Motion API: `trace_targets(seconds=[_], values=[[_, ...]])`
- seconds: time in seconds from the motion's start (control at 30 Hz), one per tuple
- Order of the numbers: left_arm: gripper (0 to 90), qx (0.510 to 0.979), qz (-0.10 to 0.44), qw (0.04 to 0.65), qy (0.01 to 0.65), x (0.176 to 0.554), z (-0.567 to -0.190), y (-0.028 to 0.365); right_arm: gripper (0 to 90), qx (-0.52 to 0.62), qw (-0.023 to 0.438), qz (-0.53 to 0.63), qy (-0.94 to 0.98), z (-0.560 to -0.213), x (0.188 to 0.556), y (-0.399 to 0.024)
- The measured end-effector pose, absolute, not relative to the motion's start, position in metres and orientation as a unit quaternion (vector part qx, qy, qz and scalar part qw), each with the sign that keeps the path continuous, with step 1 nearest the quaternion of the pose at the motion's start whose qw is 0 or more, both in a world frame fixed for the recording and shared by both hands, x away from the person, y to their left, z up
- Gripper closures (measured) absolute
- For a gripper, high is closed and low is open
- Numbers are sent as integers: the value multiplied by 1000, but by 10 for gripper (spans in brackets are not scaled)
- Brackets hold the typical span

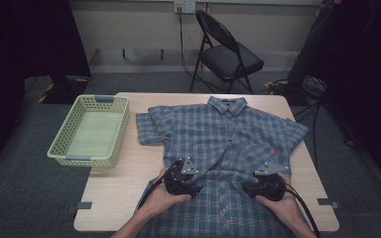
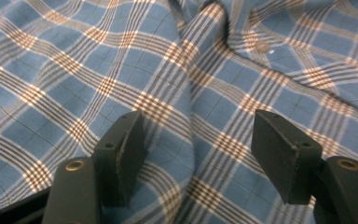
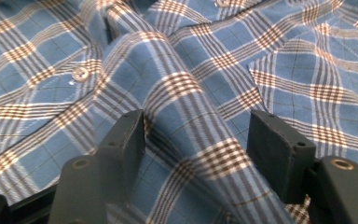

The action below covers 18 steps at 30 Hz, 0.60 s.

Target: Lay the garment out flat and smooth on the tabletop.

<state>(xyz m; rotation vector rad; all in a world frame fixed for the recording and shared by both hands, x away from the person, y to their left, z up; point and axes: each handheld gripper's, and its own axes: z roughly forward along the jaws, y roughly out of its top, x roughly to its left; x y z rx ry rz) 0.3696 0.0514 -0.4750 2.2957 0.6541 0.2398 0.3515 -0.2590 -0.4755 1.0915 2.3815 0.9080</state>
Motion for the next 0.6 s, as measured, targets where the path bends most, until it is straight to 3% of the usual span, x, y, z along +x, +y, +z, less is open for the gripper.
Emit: trace_targets(seconds=[0.4,0.5,0.6], values=[[330,895,104,360,242,367,-489,45,351,385,203,309,846,-485,360,-264],[330,889,107,368,251,363,-490,46,352,410,167,330,834,-488,361,-271],[324,888,107,374,247,356,-491,46,351,407,166,331,835,-488,356,-273]])
